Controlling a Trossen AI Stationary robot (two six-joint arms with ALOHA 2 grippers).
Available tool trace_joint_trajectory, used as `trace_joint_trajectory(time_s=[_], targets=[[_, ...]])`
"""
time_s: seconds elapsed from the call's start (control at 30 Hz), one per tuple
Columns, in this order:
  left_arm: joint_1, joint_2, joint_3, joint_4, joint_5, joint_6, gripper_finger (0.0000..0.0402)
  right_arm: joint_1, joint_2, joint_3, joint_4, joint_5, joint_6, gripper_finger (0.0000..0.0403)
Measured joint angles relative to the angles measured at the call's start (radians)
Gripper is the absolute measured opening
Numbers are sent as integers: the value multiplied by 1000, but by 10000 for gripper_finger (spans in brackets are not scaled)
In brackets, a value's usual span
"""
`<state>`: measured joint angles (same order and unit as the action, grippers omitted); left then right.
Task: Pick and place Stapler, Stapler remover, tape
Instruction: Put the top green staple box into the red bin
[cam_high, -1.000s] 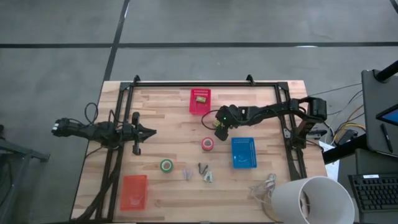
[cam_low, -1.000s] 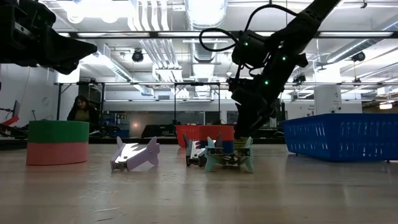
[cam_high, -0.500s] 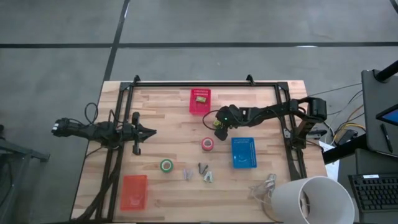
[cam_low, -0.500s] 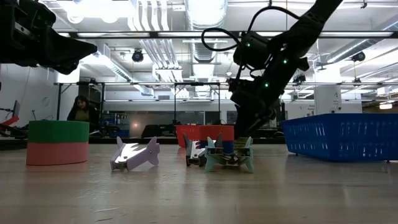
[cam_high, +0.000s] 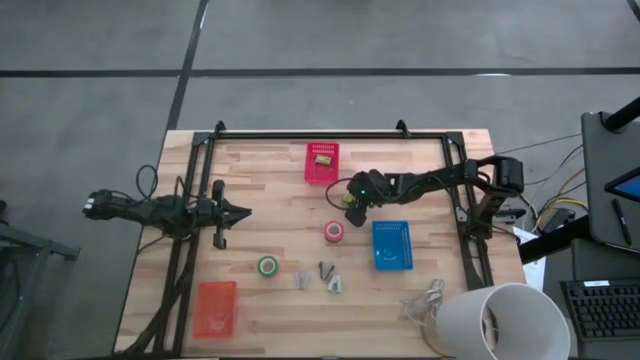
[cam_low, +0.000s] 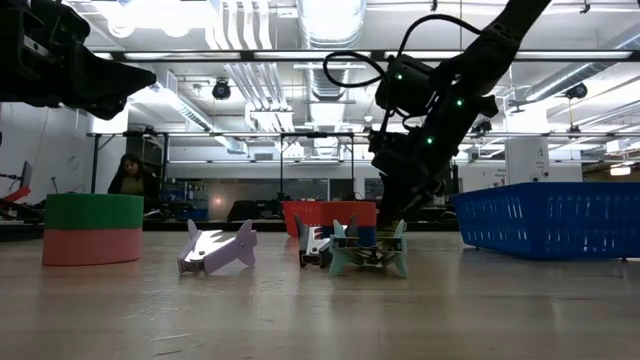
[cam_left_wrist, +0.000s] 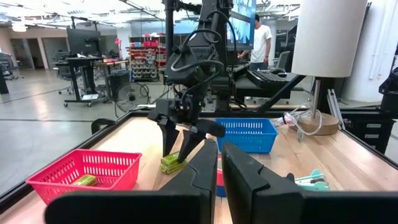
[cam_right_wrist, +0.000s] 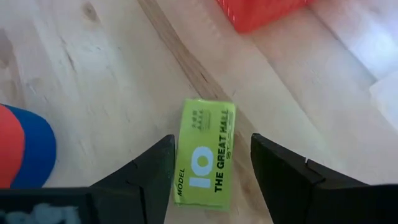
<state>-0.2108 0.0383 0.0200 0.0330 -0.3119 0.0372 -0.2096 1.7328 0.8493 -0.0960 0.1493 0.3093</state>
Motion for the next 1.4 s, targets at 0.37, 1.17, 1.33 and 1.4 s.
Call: trace_joint_trajectory(time_s=[0.37, 1.17, 1.33, 1.4], targets=[[0, 0, 0, 0, 0, 0, 26, 0, 5, -1, 7, 8, -9, 171], [0, 0, 0, 0, 0, 0, 26, -5, -86, 11, 29, 32, -100, 128], [0, 0, 0, 1, 0, 0, 26, -8, -117, 68, 72, 37, -244, 119], [0, 0, 0, 1, 0, 0, 26, -10, -112, 101, 95, 37, -312, 117]])
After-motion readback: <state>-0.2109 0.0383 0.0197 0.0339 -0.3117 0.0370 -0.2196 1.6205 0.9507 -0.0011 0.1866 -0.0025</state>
